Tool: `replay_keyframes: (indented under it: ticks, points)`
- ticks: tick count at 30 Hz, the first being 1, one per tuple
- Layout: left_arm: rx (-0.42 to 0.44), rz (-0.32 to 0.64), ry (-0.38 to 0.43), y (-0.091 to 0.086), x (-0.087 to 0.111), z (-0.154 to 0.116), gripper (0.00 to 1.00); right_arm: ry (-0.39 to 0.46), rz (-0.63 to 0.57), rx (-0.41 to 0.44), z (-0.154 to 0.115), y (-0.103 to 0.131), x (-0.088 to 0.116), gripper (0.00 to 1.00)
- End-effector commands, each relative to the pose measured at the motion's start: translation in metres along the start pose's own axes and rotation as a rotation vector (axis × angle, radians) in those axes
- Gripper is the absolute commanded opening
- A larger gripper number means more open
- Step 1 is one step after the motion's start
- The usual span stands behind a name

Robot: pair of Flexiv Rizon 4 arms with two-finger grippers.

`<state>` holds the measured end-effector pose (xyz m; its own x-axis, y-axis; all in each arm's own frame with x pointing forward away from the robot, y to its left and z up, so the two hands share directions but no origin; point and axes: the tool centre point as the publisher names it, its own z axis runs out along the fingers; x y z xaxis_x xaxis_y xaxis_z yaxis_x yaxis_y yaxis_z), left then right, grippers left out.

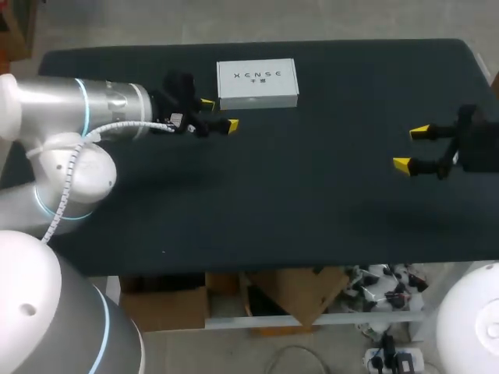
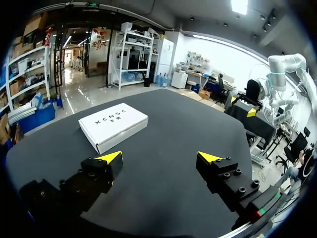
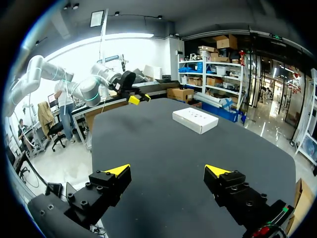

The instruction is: Assemble the packaging by folding the flat box into shape, placing the metal phone stand inside, and closing the box properly

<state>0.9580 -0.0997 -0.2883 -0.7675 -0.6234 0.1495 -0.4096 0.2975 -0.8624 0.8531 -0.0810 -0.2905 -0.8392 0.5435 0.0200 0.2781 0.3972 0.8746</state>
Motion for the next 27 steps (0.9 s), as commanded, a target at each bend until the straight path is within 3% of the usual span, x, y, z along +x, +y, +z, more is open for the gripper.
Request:
replay_keyframes:
  ticks: [1,7,8,10,18,27]
  points:
    - [-0.004,0.000,-0.015,0.000,0.002,0.000,1.00,0.002,-0.001,-0.005,-0.001,-0.001,0.000,1.00]
    - [-0.004,0.000,-0.015,0.000,0.002,0.000,1.00,0.002,-0.001,-0.005,-0.001,-0.001,0.000,1.00]
    - [0.011,0.028,-0.059,0.000,0.002,-0.003,1.00,0.002,-0.001,-0.005,-0.001,-0.001,0.000,1.00]
    - [0.036,0.055,-0.045,-0.001,0.002,-0.008,1.00,0.002,-0.001,-0.005,-0.001,-0.001,0.000,1.00]
    - [0.053,0.208,-0.174,0.003,0.003,-0.024,1.00,0.002,-0.001,-0.005,-0.001,-0.001,0.000,1.00]
    - [0.001,0.166,-0.177,0.005,0.001,-0.040,1.00,0.002,-0.001,-0.005,-0.001,-0.001,0.000,1.00]
